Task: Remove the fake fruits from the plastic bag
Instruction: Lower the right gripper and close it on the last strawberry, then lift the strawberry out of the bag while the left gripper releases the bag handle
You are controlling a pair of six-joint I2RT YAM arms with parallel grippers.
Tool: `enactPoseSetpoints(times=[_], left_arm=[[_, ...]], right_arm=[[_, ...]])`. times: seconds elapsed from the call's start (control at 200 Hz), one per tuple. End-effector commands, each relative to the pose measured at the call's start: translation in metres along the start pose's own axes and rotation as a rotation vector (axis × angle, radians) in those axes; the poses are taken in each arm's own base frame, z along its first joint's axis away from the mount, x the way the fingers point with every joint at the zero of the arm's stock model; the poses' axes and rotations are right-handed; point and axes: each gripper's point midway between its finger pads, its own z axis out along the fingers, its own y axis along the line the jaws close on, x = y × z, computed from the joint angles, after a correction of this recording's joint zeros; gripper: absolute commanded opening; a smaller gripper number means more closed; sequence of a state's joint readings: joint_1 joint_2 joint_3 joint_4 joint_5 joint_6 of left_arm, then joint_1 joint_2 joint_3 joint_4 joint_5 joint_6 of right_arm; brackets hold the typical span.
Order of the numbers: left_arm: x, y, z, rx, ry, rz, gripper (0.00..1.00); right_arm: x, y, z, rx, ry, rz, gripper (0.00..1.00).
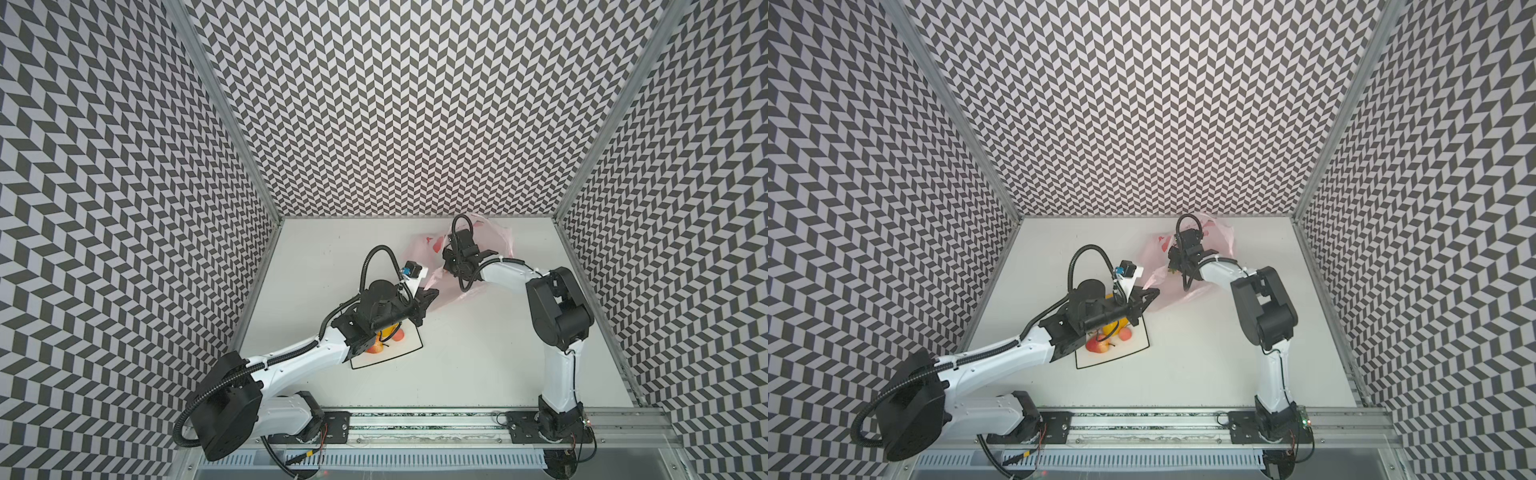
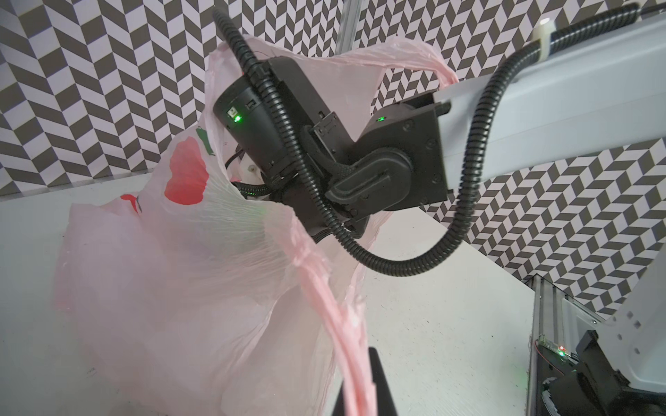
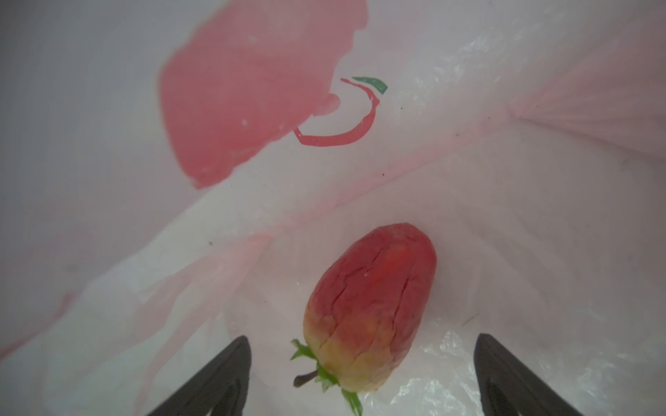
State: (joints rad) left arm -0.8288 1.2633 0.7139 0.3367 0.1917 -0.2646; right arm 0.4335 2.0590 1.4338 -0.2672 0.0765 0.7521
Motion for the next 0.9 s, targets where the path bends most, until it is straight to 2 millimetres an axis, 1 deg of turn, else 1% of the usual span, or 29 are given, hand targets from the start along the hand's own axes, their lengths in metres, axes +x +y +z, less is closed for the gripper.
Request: enactPoseSetpoints(times=[0.0,0.12,0.175,0.2,0.27,0.366,0.481,0.531,0.641,0.751,0.896], left_arm=[[-0.005,-0.004,0.001,0.017,-0.021,-0.011,0.0],[-0.005,-0.004,0.002,0.02,-0.019,-0.012,0.0],[-0.005,-0.005,0.002,0.021,-0.019,-0.012,0.0],[-0.005,-0.005,0.002,0.021,-0.019,-0.012,0.0],[-0.005,-0.005,0.003,0.021,-0.017,-0.014,0.0],[-0.003,-0.002,0.003,0.005,-0.015,-0.019,0.0],[-0.001,0.005,0.003,-0.024,-0.019,-0.033,0.0],[-0.002,0.009,0.003,-0.039,-0.022,-0.04,0.0],[-0.003,0.019,0.001,-0.076,-0.038,-0.061,0.0],[-0.005,0.031,-0.001,-0.111,-0.058,-0.086,0.0],[-0.007,0.047,0.0,-0.142,-0.082,-0.118,0.0]], right_arm=[[-0.002,-0.002,0.014,0.053,-0.015,-0.022,0.95],[-0.008,-0.005,0.023,0.104,-0.031,-0.065,0.92],[-0.009,-0.006,0.027,0.123,-0.03,-0.083,0.89],[-0.011,-0.006,0.028,0.128,-0.035,-0.093,0.86],[-0.012,-0.008,0.029,0.141,-0.042,-0.112,0.74],[-0.016,-0.006,0.023,0.141,-0.055,-0.124,0.62],[-0.022,0.003,0.007,0.089,-0.076,-0.137,0.48],[-0.024,0.007,-0.002,0.059,-0.084,-0.143,0.45],[-0.027,0.009,-0.024,0.017,-0.094,-0.144,0.41],[-0.021,0.01,-0.044,-0.055,-0.073,-0.16,0.38],[-0.012,0.011,-0.071,-0.145,-0.038,-0.19,0.37]])
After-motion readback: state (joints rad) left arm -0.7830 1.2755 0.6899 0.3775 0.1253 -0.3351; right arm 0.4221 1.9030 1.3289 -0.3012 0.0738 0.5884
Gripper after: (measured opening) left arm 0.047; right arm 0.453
